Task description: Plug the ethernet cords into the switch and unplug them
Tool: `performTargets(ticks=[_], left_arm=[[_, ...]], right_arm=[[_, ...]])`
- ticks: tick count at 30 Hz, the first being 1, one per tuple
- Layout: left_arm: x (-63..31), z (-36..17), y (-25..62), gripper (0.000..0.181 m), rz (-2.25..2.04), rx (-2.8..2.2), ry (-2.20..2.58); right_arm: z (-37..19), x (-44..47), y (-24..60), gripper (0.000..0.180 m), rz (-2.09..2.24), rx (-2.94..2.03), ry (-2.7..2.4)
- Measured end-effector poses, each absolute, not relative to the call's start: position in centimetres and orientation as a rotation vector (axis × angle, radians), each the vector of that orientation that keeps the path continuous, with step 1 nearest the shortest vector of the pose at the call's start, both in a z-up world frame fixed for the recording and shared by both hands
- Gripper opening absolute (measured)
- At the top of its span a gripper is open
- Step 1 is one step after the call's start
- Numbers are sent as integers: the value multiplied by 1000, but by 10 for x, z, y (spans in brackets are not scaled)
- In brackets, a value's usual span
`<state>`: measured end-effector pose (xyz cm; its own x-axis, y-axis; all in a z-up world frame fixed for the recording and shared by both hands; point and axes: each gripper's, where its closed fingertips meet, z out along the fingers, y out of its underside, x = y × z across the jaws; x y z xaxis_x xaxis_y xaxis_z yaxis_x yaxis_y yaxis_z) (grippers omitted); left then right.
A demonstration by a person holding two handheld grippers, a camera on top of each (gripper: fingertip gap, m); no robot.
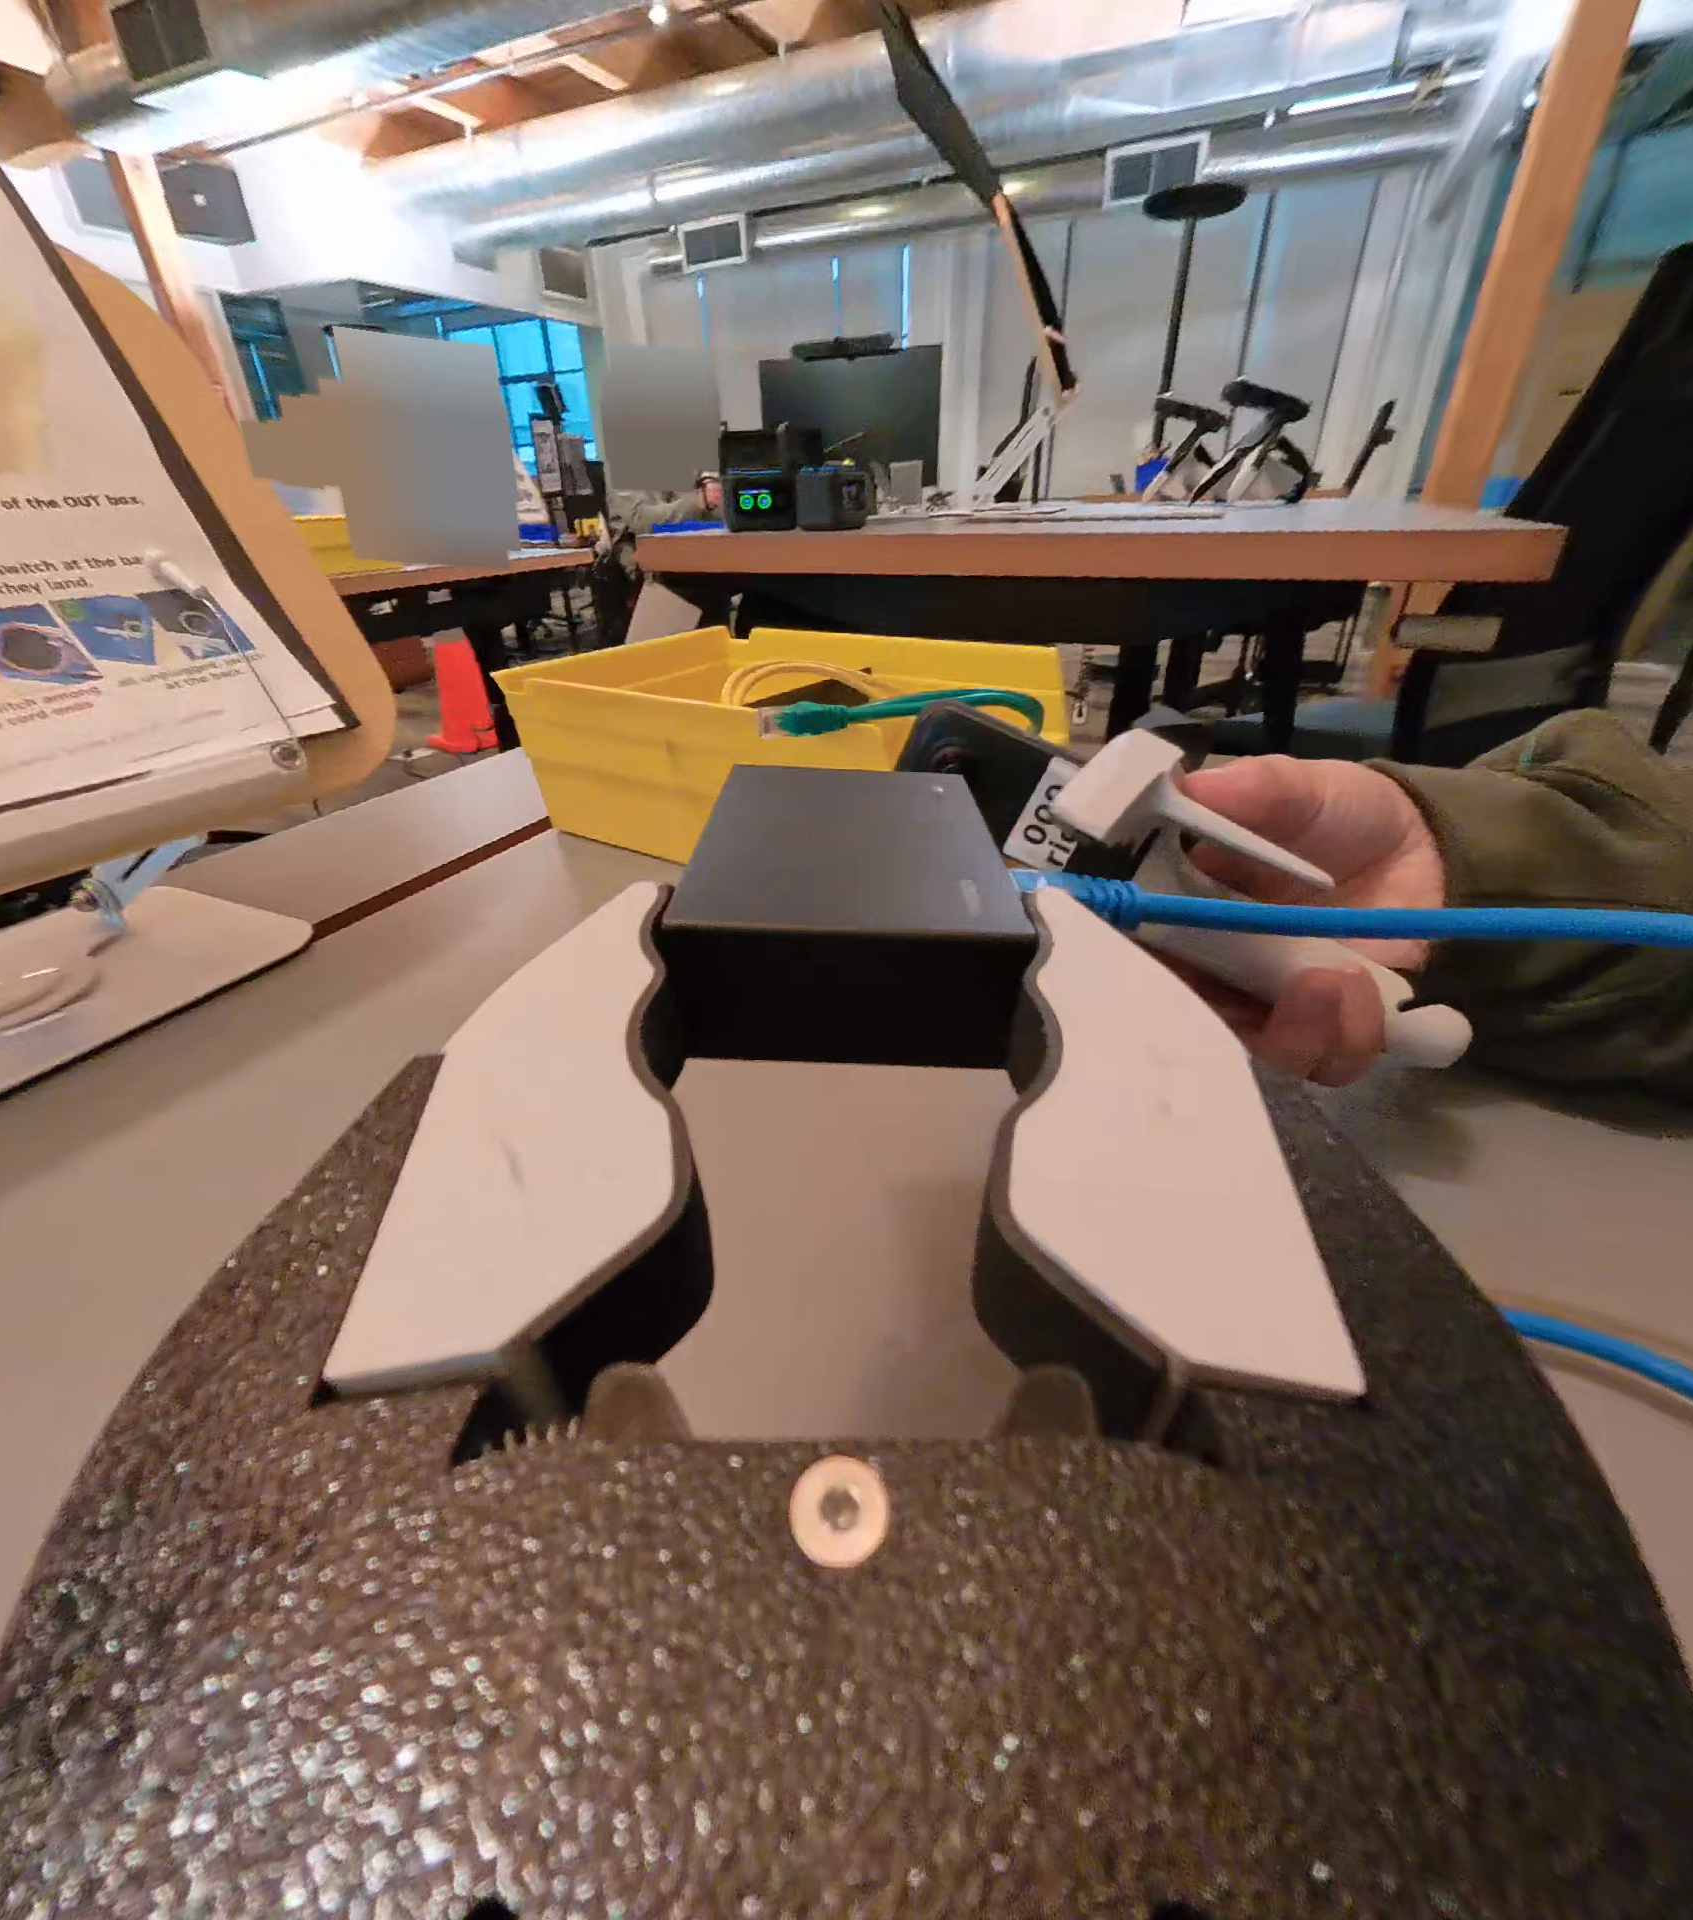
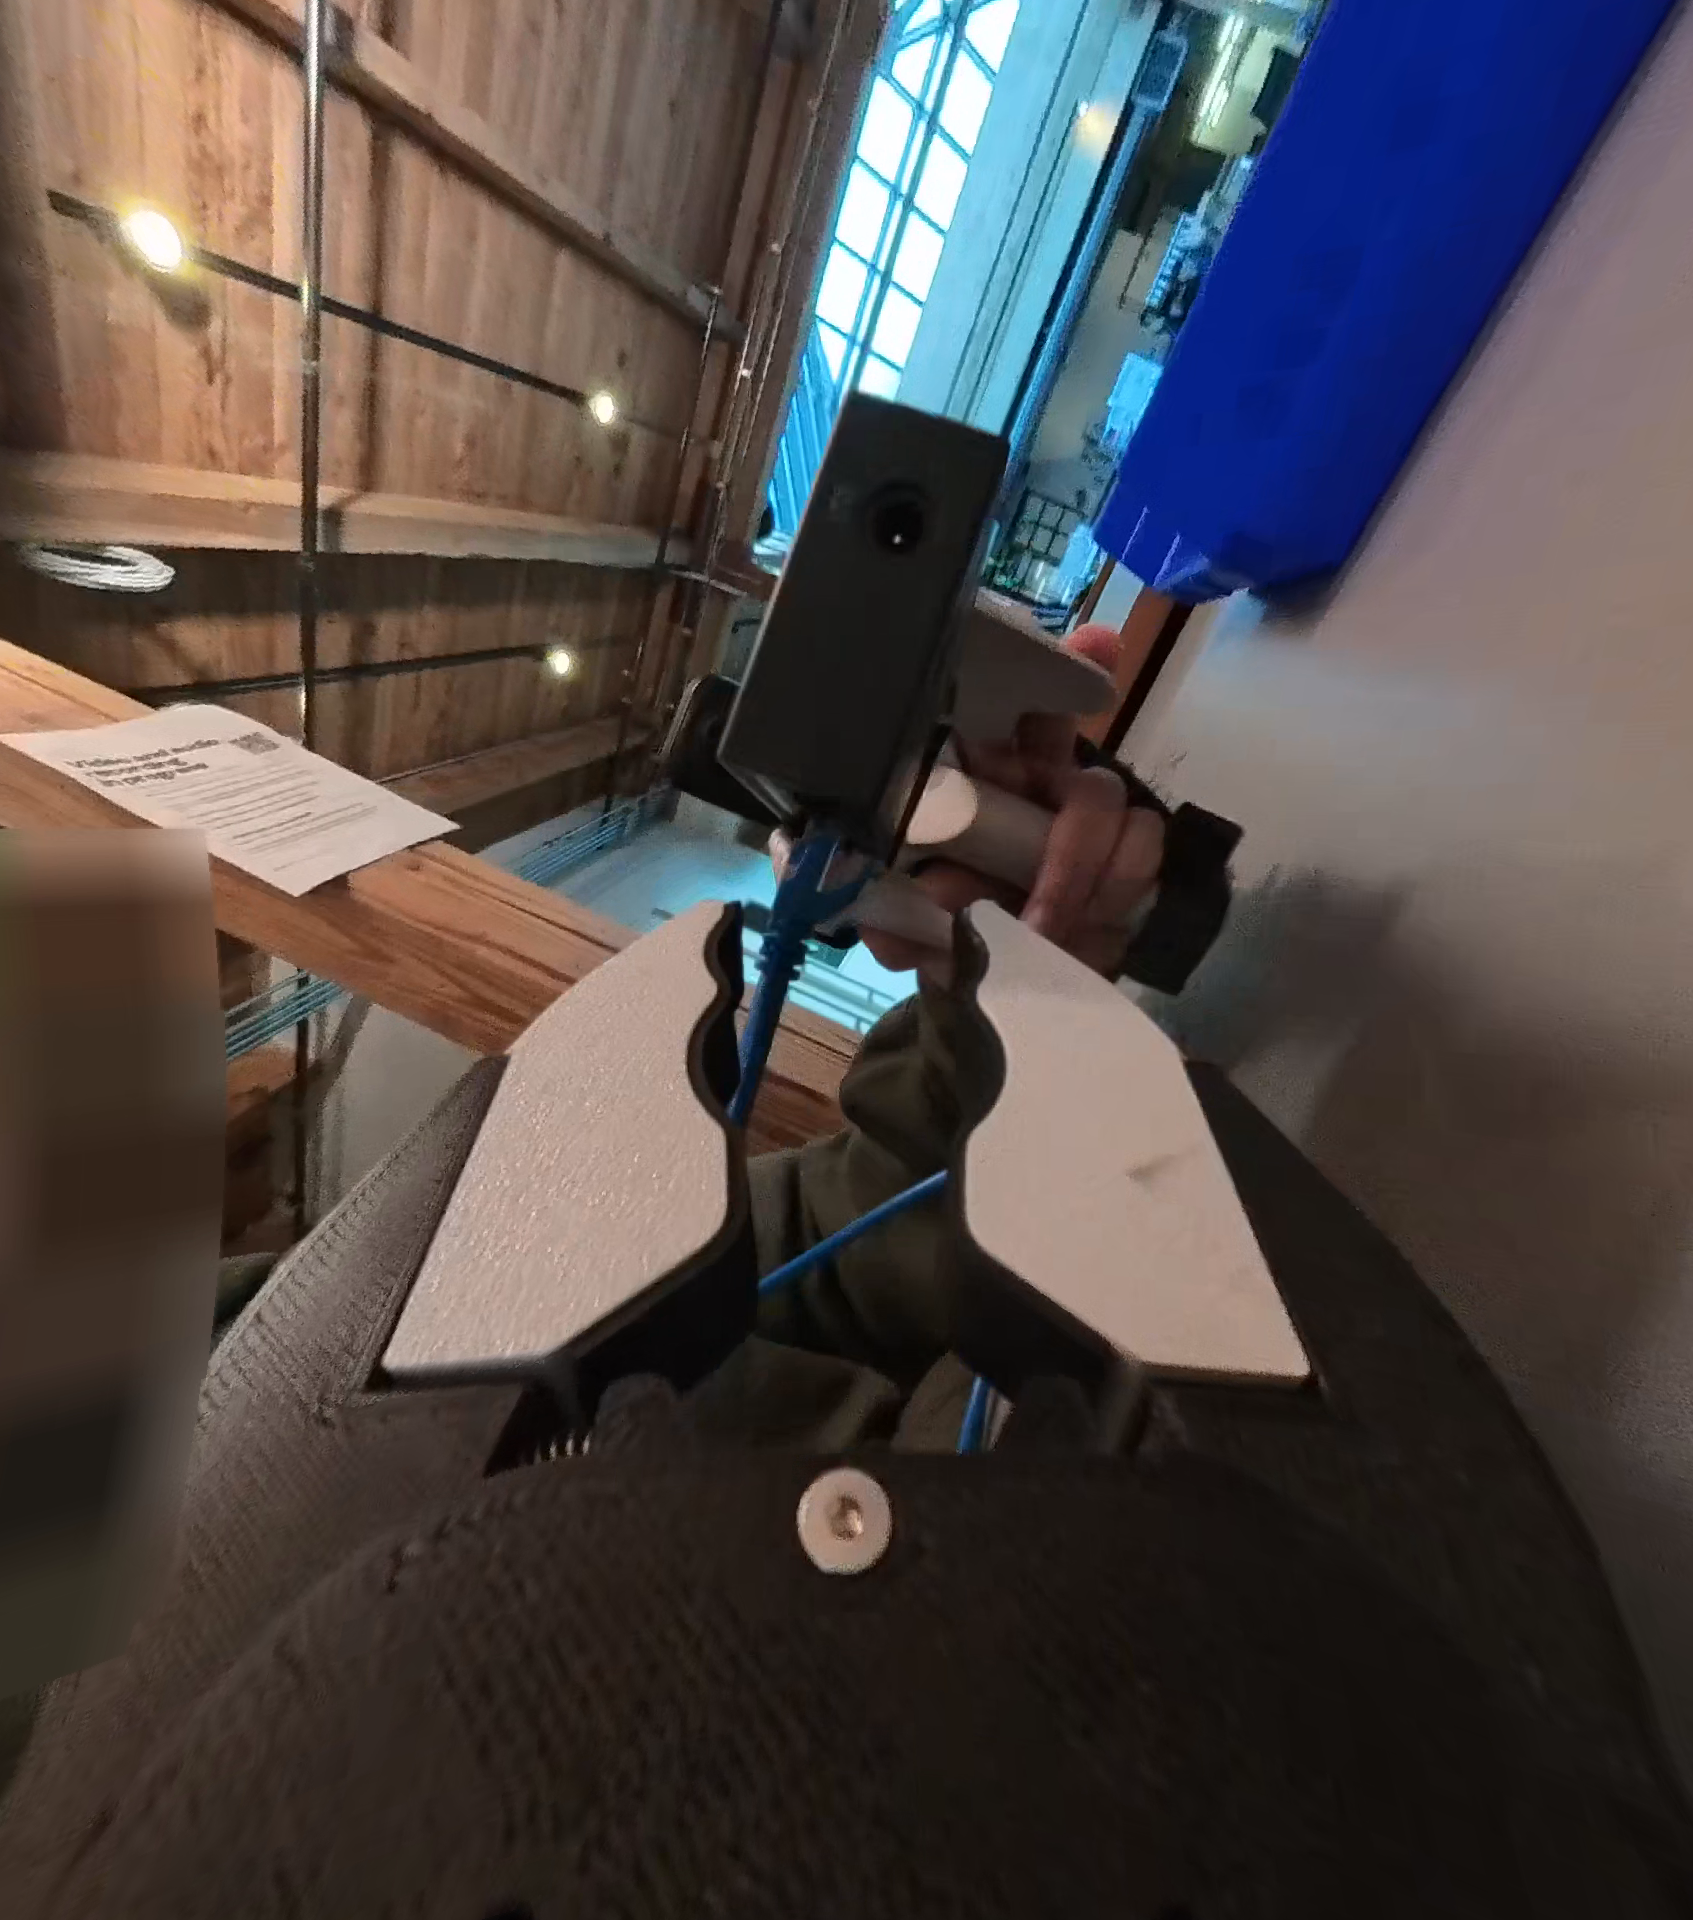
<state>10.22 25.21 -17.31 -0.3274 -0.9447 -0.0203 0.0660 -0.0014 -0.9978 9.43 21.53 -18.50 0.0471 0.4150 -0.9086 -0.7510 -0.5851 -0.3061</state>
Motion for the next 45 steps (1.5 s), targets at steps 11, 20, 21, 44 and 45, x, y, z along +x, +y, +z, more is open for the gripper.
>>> performTargets(ticks=[11,20,21,44,45], left_arm=[[93,-191,263,61,-1438,-955,1486],[90,-197,270,61,-1378,-950,1520],[89,-198,270,61,-1364,-944,1532],[86,-208,268,61,-1263,-888,1624],[86,-209,267,61,-1252,-880,1631]], right_arm=[[-195,80,238,16,1761,-1434,440],[-202,77,245,15,1704,-1559,433],[-203,76,245,15,1697,-1570,424],[-211,74,242,16,1522,-1689,329],[-212,74,241,16,1514,-1684,324]])
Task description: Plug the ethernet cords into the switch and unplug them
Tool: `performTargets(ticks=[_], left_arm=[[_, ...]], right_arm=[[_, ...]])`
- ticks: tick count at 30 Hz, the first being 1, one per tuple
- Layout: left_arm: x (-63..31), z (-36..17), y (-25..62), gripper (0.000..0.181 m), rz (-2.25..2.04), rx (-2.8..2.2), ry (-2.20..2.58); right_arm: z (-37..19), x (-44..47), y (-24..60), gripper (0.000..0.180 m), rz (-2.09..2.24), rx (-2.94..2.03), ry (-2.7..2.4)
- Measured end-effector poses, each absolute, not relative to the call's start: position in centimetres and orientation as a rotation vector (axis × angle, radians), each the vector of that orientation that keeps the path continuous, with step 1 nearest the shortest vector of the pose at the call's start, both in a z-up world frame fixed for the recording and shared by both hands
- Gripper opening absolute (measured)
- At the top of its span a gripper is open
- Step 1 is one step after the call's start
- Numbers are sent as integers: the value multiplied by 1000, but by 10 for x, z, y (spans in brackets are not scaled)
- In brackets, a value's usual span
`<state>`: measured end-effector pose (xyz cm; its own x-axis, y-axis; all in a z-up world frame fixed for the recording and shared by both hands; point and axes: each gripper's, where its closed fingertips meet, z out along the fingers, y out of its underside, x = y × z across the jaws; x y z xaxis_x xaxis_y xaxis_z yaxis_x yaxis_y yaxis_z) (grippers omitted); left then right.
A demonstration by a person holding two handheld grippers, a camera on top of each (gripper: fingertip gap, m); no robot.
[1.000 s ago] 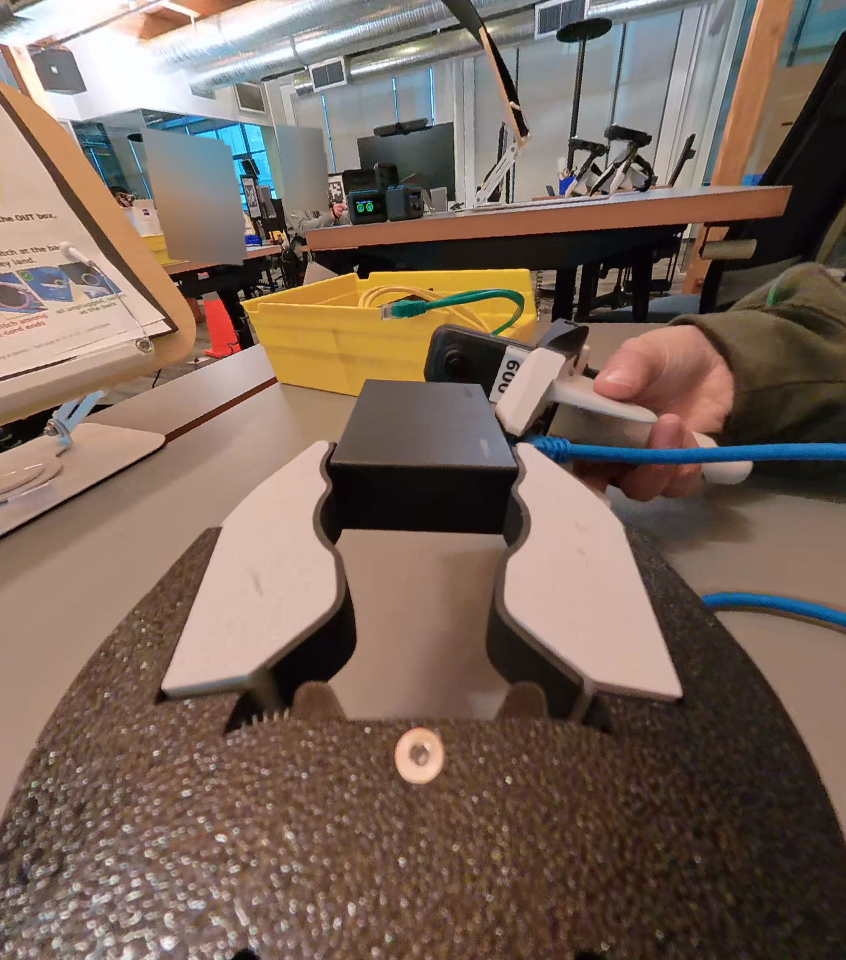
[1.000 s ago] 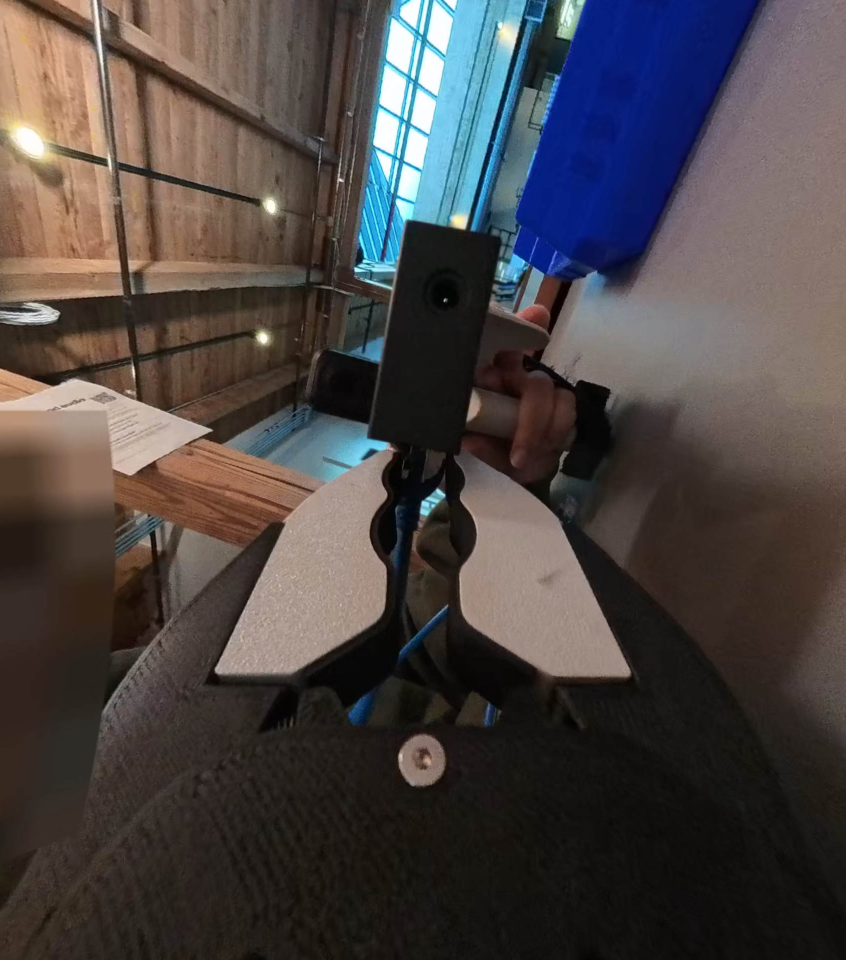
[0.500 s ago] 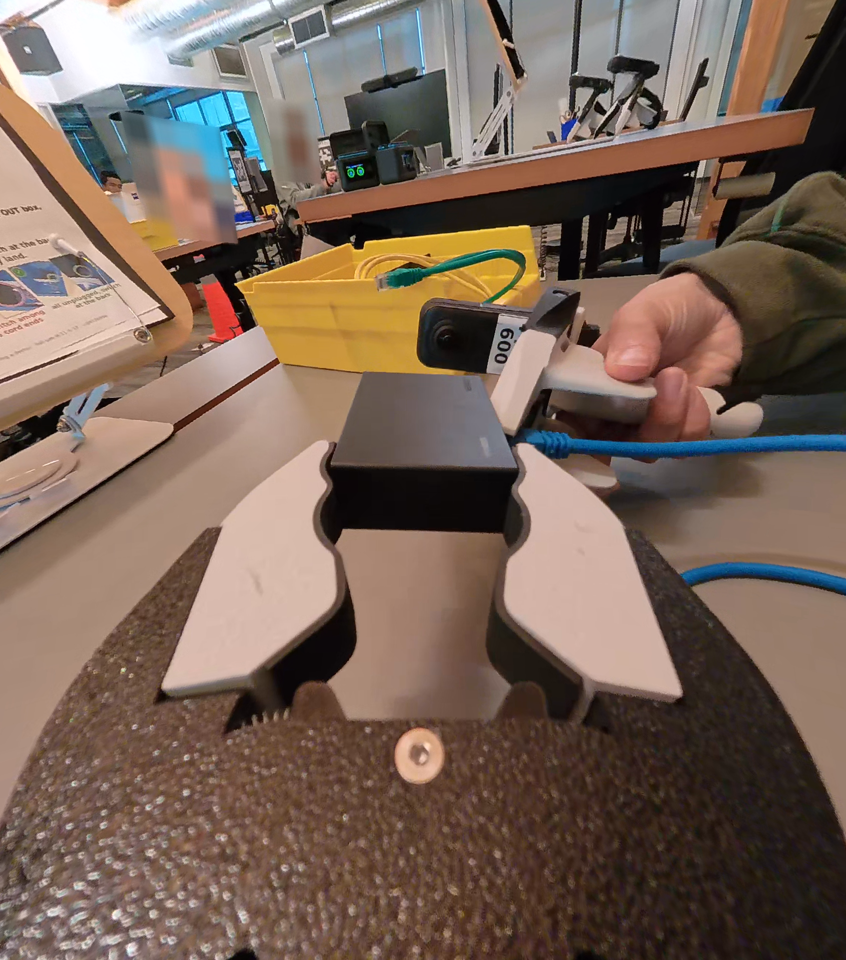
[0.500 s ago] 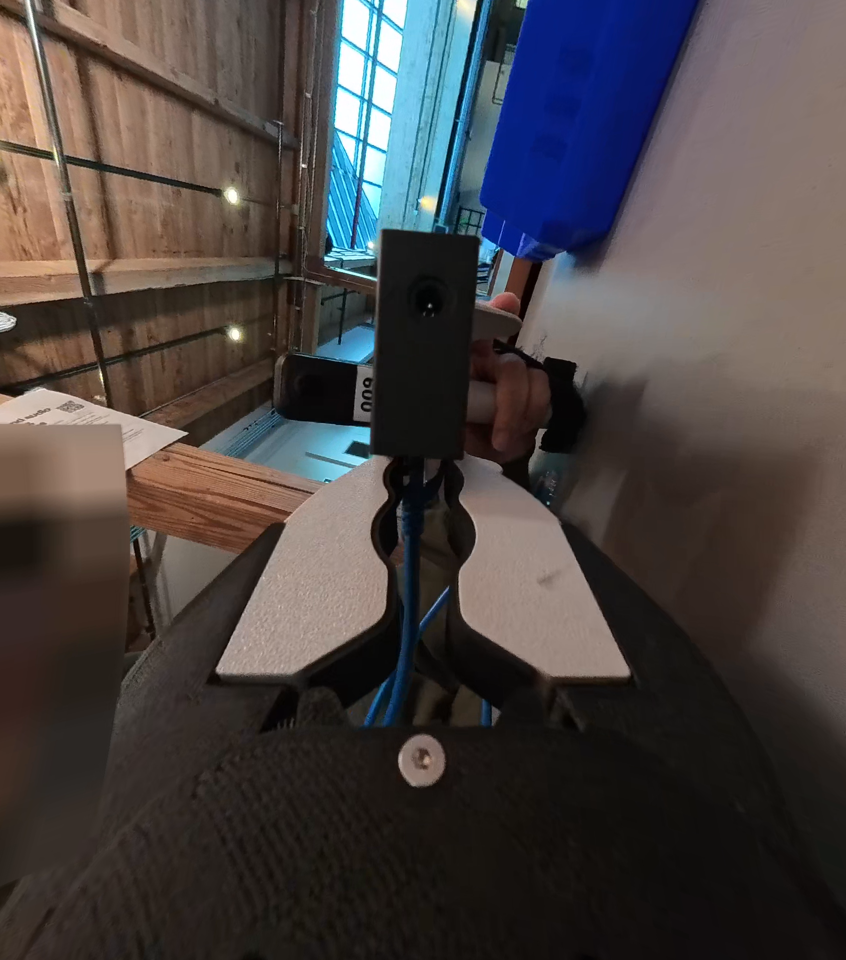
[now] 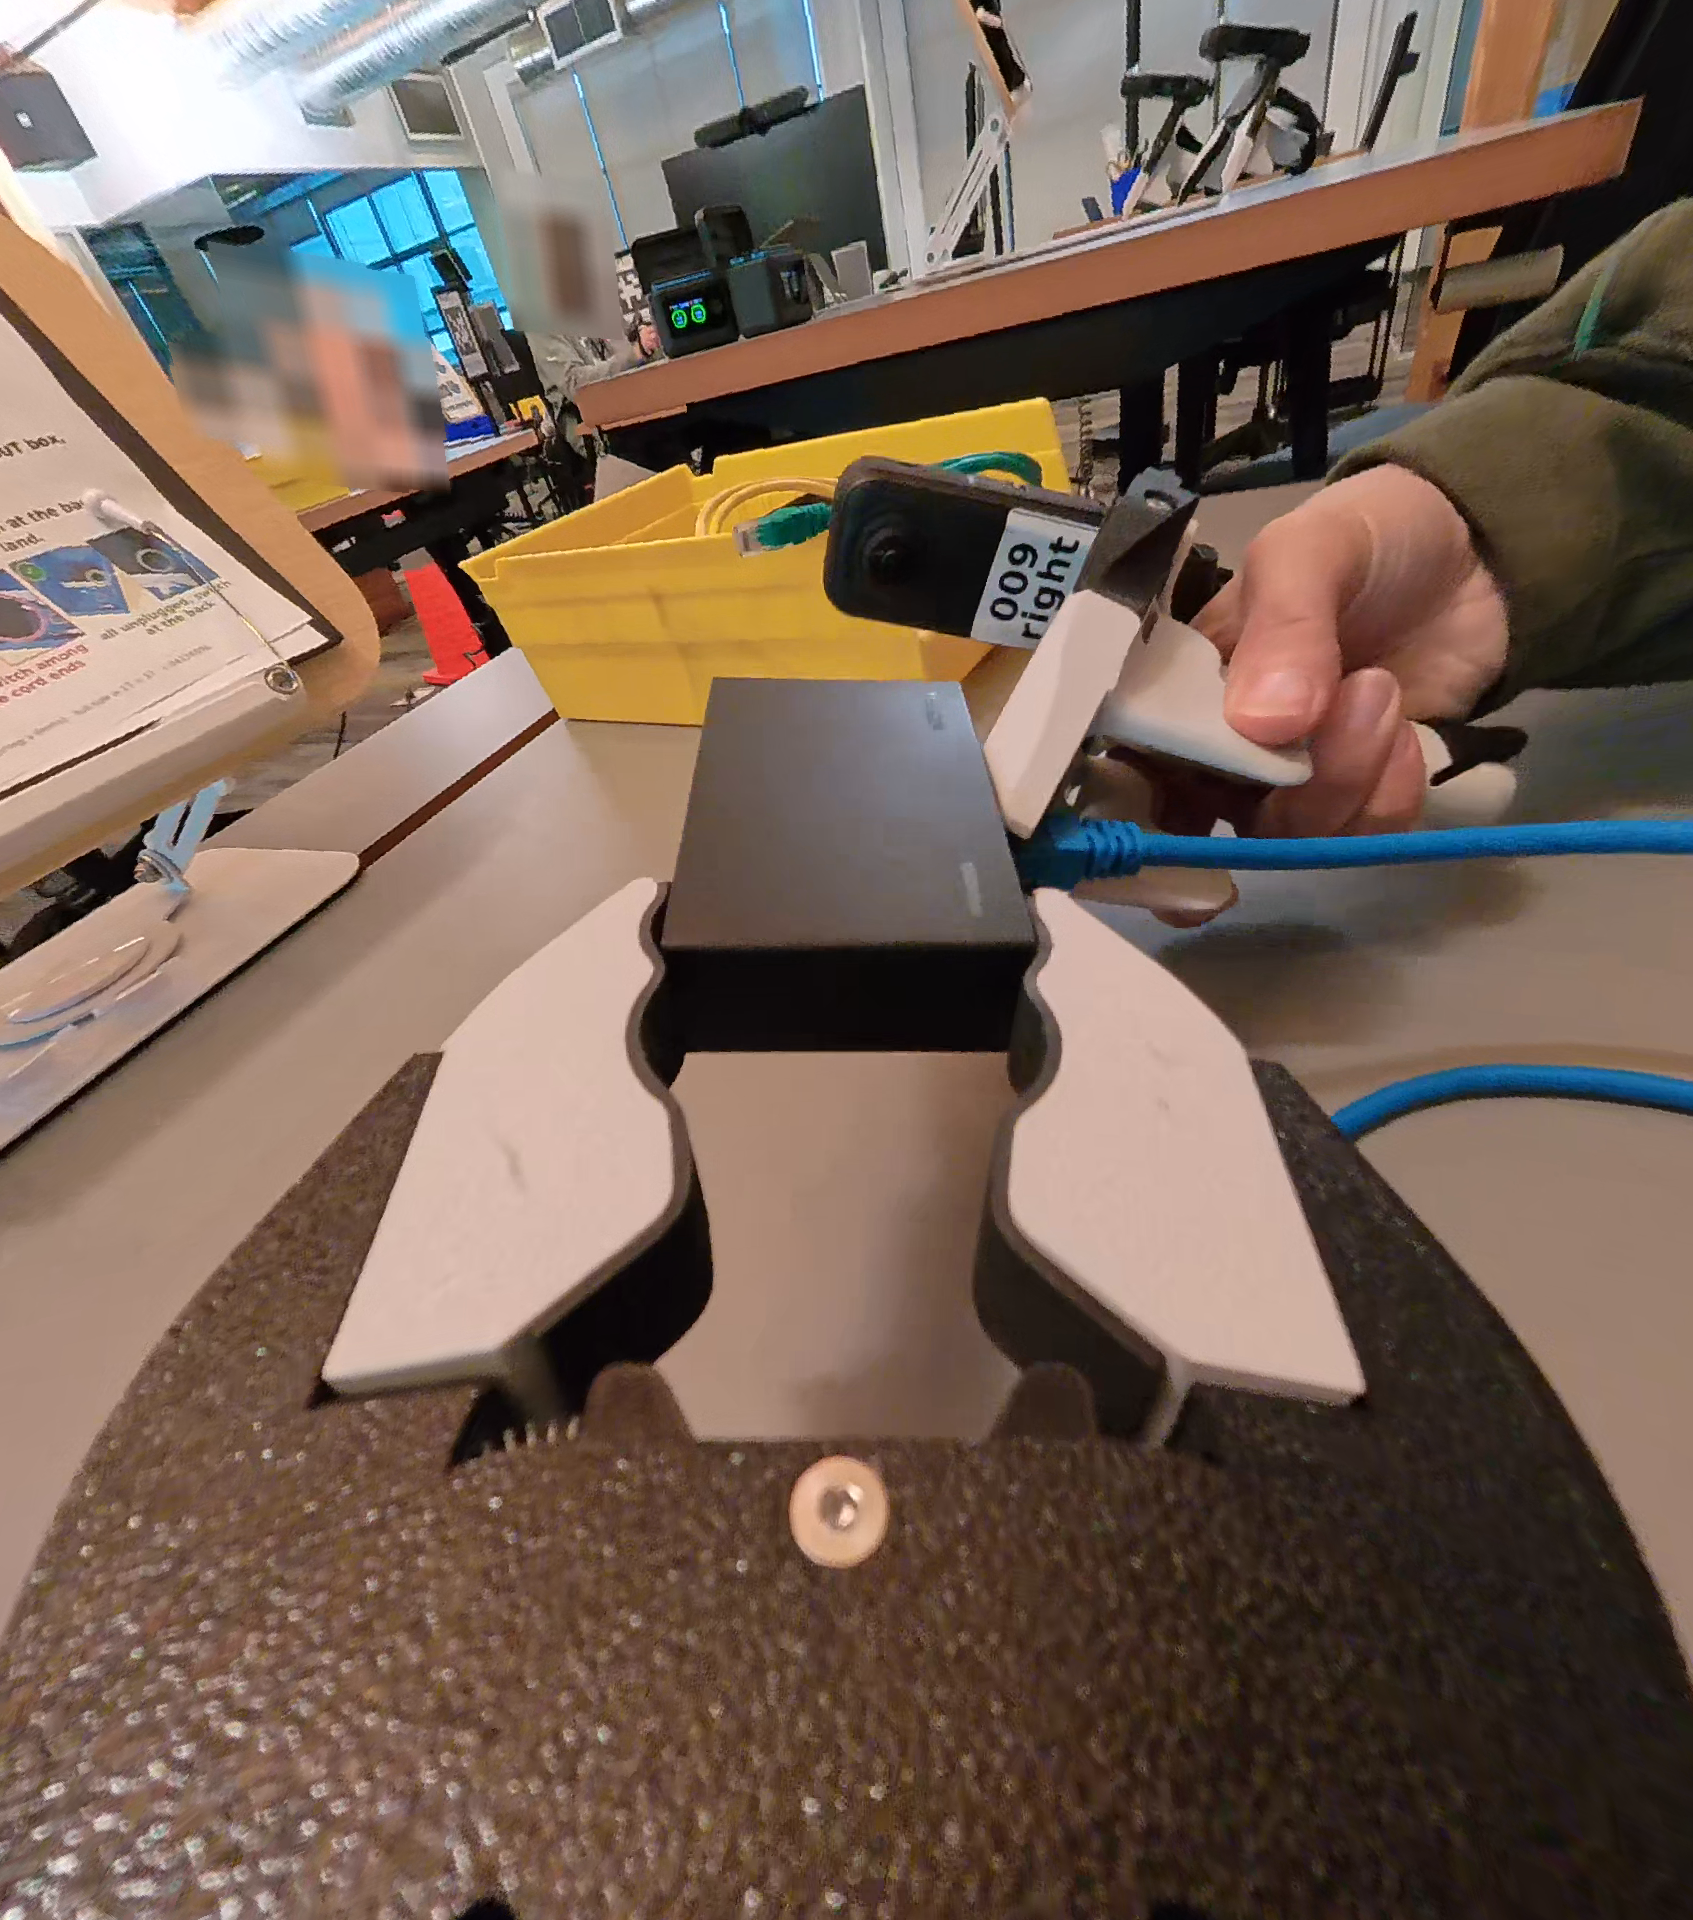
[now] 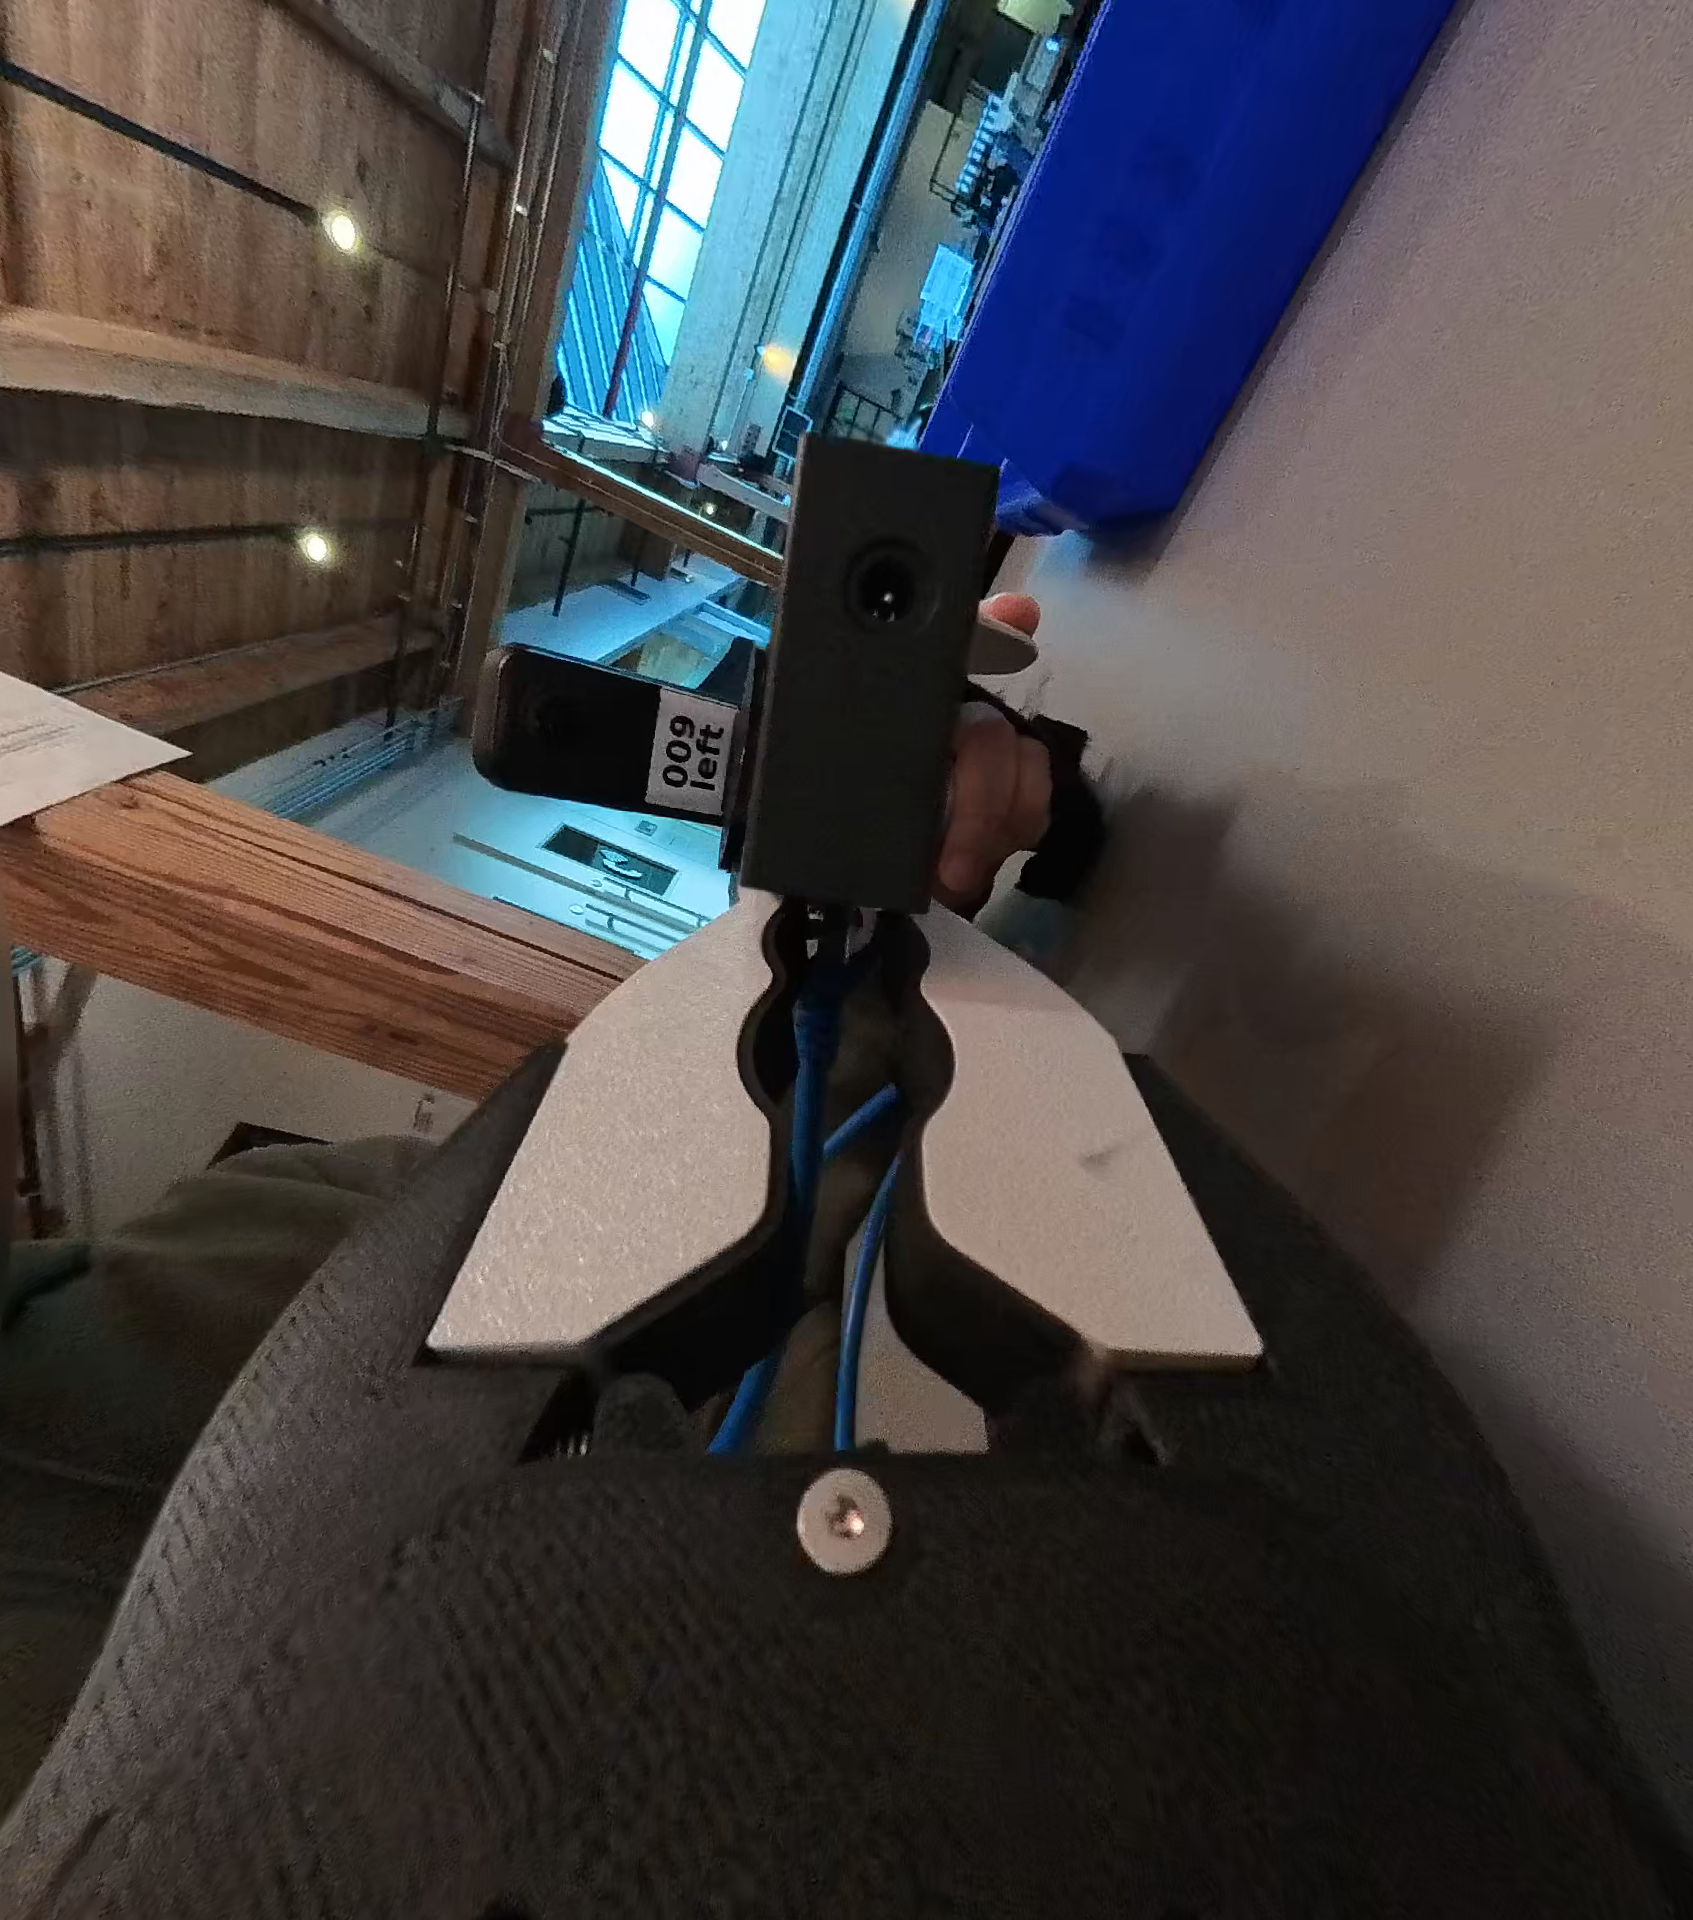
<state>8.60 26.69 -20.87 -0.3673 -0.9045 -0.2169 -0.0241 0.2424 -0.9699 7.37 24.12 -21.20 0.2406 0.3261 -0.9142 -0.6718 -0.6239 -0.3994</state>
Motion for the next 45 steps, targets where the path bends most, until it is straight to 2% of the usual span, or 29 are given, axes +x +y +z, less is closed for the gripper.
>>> performTargets(ticks=[14,19,30,45], left_arm=[[88,-193,261,61,-958,-752,1660],[92,-195,264,60,-1073,-837,1580],[92,-201,259,61,-1063,-822,1636],[93,-213,262,61,-1045,-880,1693]], right_arm=[[-202,78,234,16,1505,-1651,257],[-201,83,237,15,1450,-1672,247],[-206,82,232,15,1592,-1689,364],[-217,83,235,15,1548,-1733,394]])
